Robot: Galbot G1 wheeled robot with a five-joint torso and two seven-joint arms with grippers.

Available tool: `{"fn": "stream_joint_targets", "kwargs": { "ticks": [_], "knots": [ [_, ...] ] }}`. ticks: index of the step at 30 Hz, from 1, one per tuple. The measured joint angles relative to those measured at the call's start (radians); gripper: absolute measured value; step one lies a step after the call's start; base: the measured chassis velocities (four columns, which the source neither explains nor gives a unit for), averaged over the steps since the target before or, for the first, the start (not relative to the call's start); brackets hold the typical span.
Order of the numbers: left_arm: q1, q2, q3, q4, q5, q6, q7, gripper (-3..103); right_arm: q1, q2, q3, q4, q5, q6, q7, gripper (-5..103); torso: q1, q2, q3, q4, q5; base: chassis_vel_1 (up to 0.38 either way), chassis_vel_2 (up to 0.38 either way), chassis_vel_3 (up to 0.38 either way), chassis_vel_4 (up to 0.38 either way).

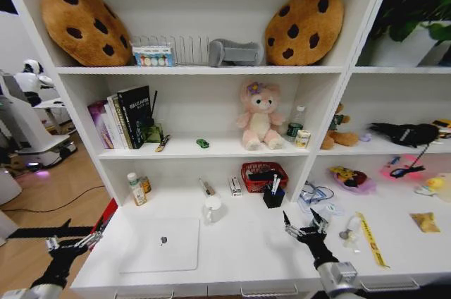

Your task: Organize the objects on the table.

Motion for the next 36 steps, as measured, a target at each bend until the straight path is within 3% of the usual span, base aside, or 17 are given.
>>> {"fn": "stream_joint_targets", "kwargs": {
  "ticks": [5, 19, 26, 29, 32, 34, 36],
  "knots": [
    [0.0, 0.0, 0.0, 0.0, 0.0, 0.0, 0.0, 100, -0.022, 0.043, -0.008, 0.007, -0.045, 0.027, -0.011, 100, 0.0, 0.0, 0.0, -0.0001, -0.0001, 0.0, 0.0, 0.0, 0.0],
    [0.0, 0.0, 0.0, 0.0, 0.0, 0.0, 0.0, 100, -0.011, 0.06, -0.001, -0.025, -0.037, 0.051, -0.016, 100, 0.0, 0.0, 0.0, 0.0003, 0.0, -0.03, -0.033, 0.03, 0.033],
    [0.0, 0.0, 0.0, 0.0, 0.0, 0.0, 0.0, 100, -0.005, 0.06, -0.006, -0.022, -0.033, 0.054, -0.013, 100, 0.0, 0.0, 0.0, -0.0004, 0.0007, -0.204, -0.193, 0.179, 0.199],
    [0.0, 0.0, 0.0, 0.0, 0.0, 0.0, 0.0, 100, 0.0, 0.06, -0.012, -0.021, -0.034, 0.054, -0.012, 100, 0.0, 0.0, 0.0, 0.0005, -0.0004, -0.249, -0.225, 0.25, 0.256],
    [0.0, 0.0, 0.0, 0.0, 0.0, 0.0, 0.0, 100, 0.002, 0.061, -0.016, -0.021, -0.034, 0.054, -0.01, 100, 0.0, 0.0, 0.0, 0.0004, 0.0008, -0.236, -0.247, 0.251, 0.293],
    [0.0, 0.0, 0.0, 0.0, 0.0, 0.0, 0.0, 100, 0.002, 0.063, -0.02, -0.019, -0.032, 0.057, -0.009, 100, 0.0, 0.0, 0.0, -0.0006, -0.0003, -0.29, -0.28, 0.28, 0.267],
    [0.0, 0.0, 0.0, 0.0, 0.0, 0.0, 0.0, 100, 0.001, 0.065, -0.024, -0.014, -0.024, 0.057, -0.009, 100, 0.0, 0.0, 0.0, 0.0002, 0.0003, -0.279, -0.264, 0.286, 0.27]
  ]
}}
